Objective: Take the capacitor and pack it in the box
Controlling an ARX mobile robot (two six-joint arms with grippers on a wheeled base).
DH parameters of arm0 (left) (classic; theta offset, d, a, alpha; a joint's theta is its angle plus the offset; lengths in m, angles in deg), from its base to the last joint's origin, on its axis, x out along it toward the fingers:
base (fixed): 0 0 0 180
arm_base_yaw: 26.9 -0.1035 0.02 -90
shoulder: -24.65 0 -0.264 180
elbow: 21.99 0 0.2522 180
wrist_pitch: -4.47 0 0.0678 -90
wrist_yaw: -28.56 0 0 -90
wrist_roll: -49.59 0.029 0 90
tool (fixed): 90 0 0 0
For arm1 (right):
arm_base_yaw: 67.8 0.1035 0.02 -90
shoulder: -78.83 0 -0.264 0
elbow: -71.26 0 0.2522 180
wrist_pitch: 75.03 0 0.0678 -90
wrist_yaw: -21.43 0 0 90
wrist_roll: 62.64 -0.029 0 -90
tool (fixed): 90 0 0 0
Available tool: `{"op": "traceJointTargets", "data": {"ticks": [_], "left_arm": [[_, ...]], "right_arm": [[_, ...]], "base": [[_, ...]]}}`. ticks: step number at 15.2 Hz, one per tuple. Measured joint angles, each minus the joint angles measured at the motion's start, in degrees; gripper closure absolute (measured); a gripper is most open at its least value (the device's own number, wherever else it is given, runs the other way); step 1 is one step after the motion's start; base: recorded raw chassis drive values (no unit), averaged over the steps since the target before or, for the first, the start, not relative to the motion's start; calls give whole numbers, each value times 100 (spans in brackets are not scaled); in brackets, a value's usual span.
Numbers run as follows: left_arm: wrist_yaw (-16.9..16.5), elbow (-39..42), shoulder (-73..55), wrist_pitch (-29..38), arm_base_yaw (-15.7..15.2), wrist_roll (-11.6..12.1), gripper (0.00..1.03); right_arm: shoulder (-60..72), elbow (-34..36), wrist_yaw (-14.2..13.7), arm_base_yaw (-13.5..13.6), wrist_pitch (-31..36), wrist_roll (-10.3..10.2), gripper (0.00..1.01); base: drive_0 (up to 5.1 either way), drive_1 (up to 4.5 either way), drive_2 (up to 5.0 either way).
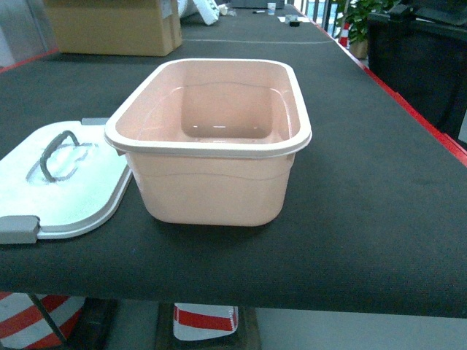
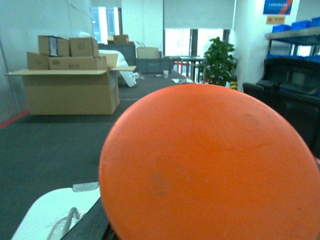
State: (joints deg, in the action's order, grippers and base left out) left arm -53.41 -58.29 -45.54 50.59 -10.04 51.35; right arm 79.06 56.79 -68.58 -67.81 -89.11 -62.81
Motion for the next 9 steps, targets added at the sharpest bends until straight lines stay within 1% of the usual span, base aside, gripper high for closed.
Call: {"op": "traceJointTargets", "data": {"ticks": [1,2,4,5,7,8,9], "left_arm": [[127,-1458,-1838,-192,378,70,59],[162,-2306,-2643,-490,522,107,59],[232,-3394,-3641,-629,636,98,58],[269,-3757,-4044,-651,649,68,43],[267,-3676,-4059,-562,549,-9,24],[245,-3526,-3858,-476,350,-26,12],[186,-3305,-3528,-426,-15,-33,3]], "right_arm": [[0,0,0,0,0,2,3],[0,0,2,0,2,2,3],[0,0,0,0,2,2,3],[0,0,0,0,0,2,3],[0,0,0,0,0,2,3],[0,0,0,0,2,2,3],[0,0,0,0,0,2,3]], "base": [[0,0,0],[0,0,0],[0,0,0],[0,0,0],[0,0,0],[0,0,0],[0,0,0]]}}
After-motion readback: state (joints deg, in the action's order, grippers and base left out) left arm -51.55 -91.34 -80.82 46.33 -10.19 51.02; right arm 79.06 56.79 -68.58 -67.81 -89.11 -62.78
